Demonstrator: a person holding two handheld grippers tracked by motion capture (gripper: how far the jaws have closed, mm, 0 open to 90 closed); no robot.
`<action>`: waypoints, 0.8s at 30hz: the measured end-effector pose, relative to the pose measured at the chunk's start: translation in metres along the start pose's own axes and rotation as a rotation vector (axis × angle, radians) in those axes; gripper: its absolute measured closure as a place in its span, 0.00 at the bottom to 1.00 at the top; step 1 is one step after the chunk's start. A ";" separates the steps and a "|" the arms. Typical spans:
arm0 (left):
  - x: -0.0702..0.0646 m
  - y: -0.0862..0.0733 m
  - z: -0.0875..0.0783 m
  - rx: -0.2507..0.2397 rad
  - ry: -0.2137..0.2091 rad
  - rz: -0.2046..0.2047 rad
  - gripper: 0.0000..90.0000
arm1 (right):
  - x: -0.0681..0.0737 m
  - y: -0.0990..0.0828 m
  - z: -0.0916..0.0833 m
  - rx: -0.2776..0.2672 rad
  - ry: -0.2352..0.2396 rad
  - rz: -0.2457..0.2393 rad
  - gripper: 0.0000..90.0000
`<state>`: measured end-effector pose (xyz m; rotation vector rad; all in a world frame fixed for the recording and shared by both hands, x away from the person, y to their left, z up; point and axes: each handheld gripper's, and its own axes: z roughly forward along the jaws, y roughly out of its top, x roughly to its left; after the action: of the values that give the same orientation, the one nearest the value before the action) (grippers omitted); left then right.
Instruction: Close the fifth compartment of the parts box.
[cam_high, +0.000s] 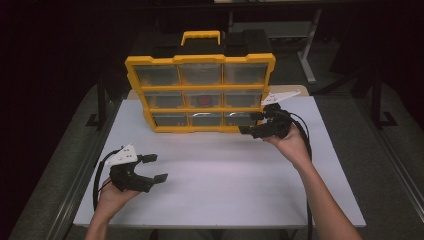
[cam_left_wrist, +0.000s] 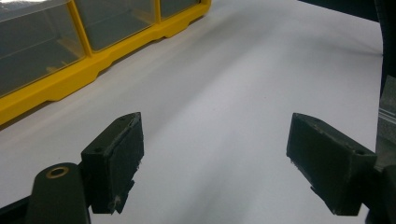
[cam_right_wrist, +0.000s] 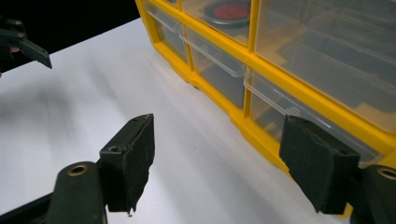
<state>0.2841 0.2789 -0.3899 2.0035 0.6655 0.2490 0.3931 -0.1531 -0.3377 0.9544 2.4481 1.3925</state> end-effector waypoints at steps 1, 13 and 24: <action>0.000 0.000 0.000 -0.001 0.001 -0.004 0.21 | 0.000 -0.002 -0.001 0.002 0.000 0.003 0.28; 0.002 -0.002 0.000 0.012 0.006 -0.004 0.21 | 0.000 -0.021 -0.012 -0.003 -0.028 0.018 0.26; 0.001 -0.002 0.001 0.009 0.006 -0.003 0.21 | -0.004 -0.043 -0.020 -0.003 -0.038 0.042 0.22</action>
<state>0.2842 0.2795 -0.3923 2.0112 0.6743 0.2507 0.3680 -0.1851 -0.3630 1.0272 2.4118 1.3775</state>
